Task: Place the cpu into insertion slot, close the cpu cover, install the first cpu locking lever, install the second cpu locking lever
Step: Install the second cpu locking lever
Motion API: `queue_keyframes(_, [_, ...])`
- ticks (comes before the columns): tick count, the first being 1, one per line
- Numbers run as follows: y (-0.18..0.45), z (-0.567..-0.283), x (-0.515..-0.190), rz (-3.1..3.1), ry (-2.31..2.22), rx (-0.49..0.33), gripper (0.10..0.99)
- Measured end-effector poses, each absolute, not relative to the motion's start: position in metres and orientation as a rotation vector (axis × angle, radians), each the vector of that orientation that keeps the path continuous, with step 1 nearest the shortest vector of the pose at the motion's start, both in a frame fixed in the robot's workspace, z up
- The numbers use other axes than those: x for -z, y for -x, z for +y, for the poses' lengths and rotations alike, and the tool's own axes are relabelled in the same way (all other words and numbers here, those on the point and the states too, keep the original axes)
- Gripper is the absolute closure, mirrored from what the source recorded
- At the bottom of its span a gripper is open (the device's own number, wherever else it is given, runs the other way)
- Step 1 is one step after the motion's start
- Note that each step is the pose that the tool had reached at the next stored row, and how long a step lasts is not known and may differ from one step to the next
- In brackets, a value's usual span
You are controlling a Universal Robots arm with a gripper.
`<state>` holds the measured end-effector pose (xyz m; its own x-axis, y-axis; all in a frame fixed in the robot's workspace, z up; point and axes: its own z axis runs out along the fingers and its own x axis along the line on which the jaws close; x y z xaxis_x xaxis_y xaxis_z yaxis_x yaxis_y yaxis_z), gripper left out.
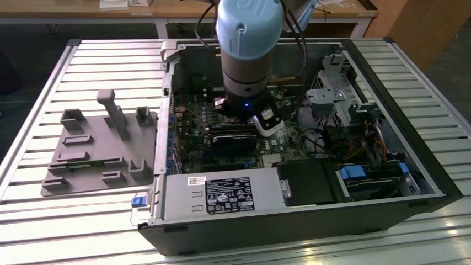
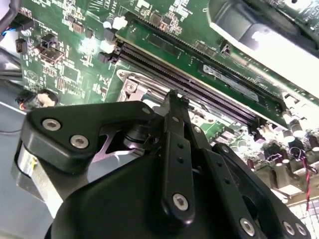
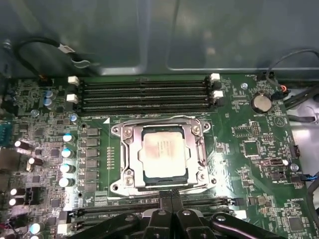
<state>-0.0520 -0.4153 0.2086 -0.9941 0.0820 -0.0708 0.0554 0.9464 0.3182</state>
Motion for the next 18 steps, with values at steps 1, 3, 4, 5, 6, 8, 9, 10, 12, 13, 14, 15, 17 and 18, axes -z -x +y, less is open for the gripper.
queue_keyframes(1, [0.052,-0.413,-0.209,3.018,-0.106,-0.480,0.980])
queue_keyframes(3, [0.051,-0.409,-0.209,3.021,-0.105,-0.461,0.980])
queue_keyframes(4, [0.050,-0.406,-0.209,3.023,-0.105,-0.450,0.980])
queue_keyframes(5, [0.050,-0.404,-0.209,3.024,-0.104,-0.439,0.980])
queue_keyframes(6, [0.050,-0.402,-0.209,3.026,-0.104,-0.427,0.980])
queue_keyframes(8, [0.049,-0.396,-0.209,3.029,-0.103,-0.399,0.980])
queue_keyframes(9, [0.049,-0.394,-0.209,3.031,-0.102,-0.384,0.980])
queue_keyframes(10, [0.049,-0.391,-0.209,3.033,-0.102,-0.368,0.980])
queue_keyframes(12, [0.049,-0.385,-0.209,3.036,-0.100,-0.333,0.980])
queue_keyframes(13, [0.049,-0.381,-0.209,3.038,-0.099,-0.314,0.980])
queue_keyframes(14, [0.049,-0.379,-0.209,3.039,-0.098,-0.294,0.980])
queue_keyframes(15, [0.049,-0.376,-0.209,3.041,-0.097,-0.272,0.980])
queue_keyframes(17, [0.049,-0.370,-0.209,3.044,-0.096,-0.232,0.980])
queue_keyframes(18, [0.049,-0.367,-0.209,3.045,-0.095,-0.214,0.980])
